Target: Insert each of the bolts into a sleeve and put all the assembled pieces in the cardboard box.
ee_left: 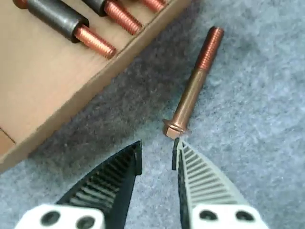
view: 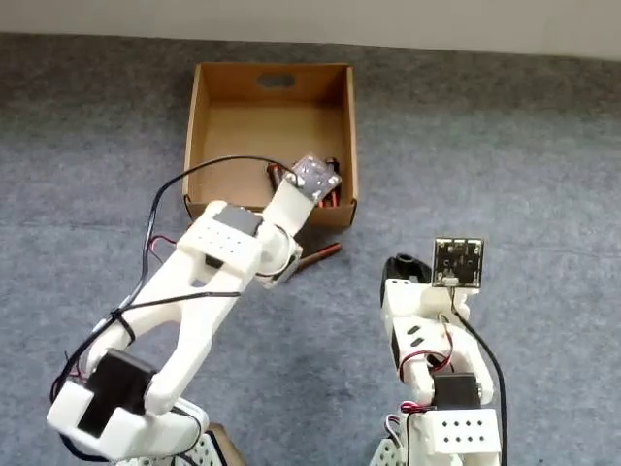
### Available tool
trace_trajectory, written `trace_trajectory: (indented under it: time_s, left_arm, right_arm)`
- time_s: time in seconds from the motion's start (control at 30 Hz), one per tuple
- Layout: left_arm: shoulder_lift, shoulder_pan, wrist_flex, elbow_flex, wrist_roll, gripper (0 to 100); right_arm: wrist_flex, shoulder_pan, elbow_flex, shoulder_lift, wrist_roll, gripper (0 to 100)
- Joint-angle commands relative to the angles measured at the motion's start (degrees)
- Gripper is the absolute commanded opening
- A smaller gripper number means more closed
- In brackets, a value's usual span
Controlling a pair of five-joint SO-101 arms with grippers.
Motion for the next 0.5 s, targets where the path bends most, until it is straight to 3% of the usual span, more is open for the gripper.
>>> trace_trajectory:
  time_s: [0.0, 0.17, 0.47]
  left_arm:
    - [0.9, 1.0, 0.4, -4.2, -0.2, 14]
    - [1.9, 3.4, 0.4, -4.0, -0.4, 21]
    - [6.5, 5.1, -0.1, -4.4, -1.3, 21]
  right_arm:
    - [-0.8, 0.7, -0.7, -0.8, -0.6, 0.5]
    - [-0.8, 0.7, -0.7, -0.8, -0.6, 0.5]
    - [-0.8, 0.7, -0.7, -0.8, -0.6, 0.5]
